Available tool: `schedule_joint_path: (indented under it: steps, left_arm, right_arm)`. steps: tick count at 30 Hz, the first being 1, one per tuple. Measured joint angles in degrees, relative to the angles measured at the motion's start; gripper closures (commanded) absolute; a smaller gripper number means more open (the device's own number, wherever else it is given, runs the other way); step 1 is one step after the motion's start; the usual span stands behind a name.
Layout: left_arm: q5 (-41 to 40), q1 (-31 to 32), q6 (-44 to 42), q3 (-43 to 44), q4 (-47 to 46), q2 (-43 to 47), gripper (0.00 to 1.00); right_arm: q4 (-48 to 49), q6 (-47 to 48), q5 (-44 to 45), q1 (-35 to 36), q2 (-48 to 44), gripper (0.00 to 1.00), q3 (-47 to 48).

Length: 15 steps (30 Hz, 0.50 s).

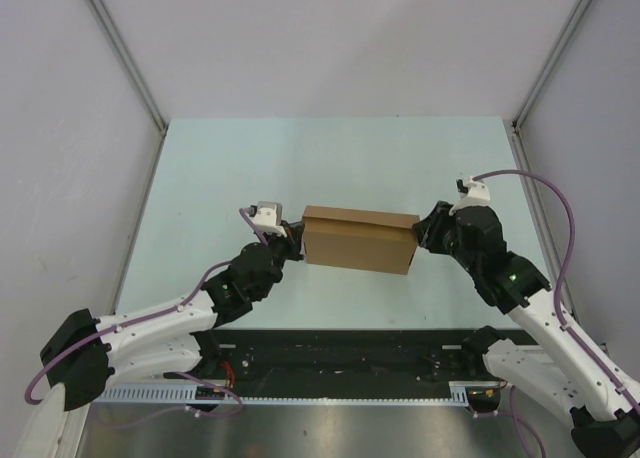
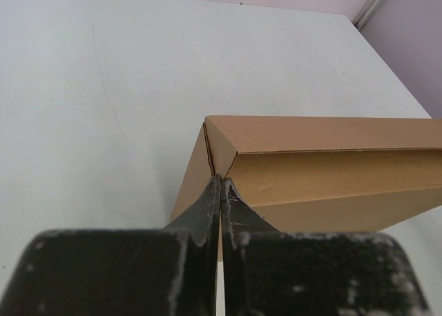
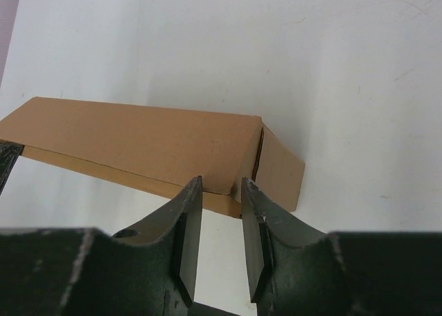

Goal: Fold the paper box

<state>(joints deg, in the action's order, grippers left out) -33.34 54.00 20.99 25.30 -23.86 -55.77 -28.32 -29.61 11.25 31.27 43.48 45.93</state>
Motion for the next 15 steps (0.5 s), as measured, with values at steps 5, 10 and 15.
schedule_joint_path:
  steps: [5,10,15]
  left_arm:
    - [-0.02,0.0,0.02,0.0,-0.02,-0.04,1.0]
    - [-0.07,0.0,0.04,0.02,0.07,-0.07,0.94]
    - [-1.09,0.09,0.81,0.46,2.32,0.39,0.54]
  right_arm:
    - [1.01,-0.44,-1.44,-0.7,-0.94,0.69,-1.62]
    - [2.32,-0.76,-2.75,-1.31,-1.64,0.69,-3.76]
    - [2.97,-1.27,-3.69,-1.92,-2.58,0.67,-4.92]
